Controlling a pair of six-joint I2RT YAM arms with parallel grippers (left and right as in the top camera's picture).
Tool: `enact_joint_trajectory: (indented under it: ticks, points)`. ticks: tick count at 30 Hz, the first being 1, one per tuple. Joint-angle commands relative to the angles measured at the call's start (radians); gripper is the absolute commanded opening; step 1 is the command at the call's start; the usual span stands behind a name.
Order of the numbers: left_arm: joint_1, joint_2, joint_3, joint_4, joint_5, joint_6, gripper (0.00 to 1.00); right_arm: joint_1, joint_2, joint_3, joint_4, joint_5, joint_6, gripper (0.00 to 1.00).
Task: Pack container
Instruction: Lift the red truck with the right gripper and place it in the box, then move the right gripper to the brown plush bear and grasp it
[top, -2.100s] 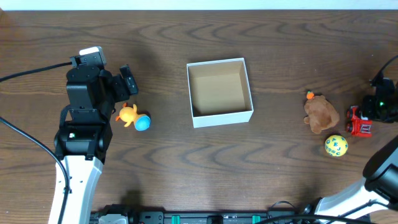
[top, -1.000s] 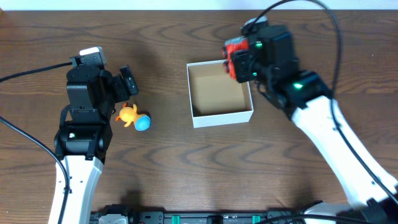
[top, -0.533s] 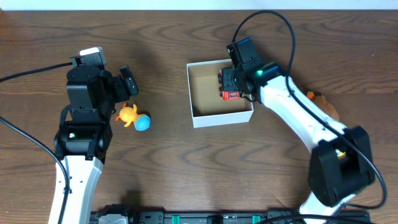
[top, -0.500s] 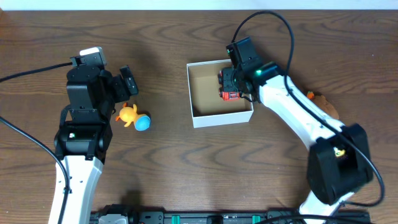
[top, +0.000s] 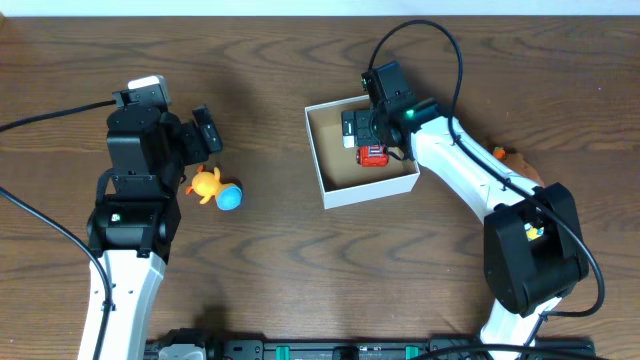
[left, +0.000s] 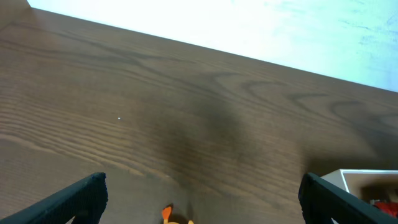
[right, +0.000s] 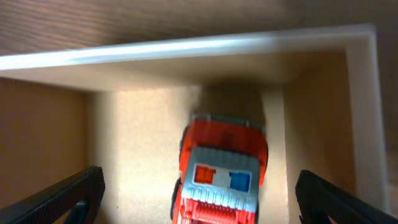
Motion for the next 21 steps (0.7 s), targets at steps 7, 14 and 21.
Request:
enact_joint_trajectory:
  ticks: [7, 14, 21]
  points:
    - [0.001, -0.005, 0.025, -0.002, -0.012, -0.001, 0.98, -0.198, -0.239, 0.272, -0.176, 0.116, -0.164, 0.99]
    - [0.001, -0.005, 0.025, -0.002, -0.012, -0.002, 0.98, -0.582, -0.259, 0.261, -0.477, -0.010, -0.447, 0.99]
    - [0.001, -0.005, 0.025, -0.002, -0.012, -0.002, 0.98, -0.734, -0.122, 0.147, -0.610, -0.064, -0.605, 0.99]
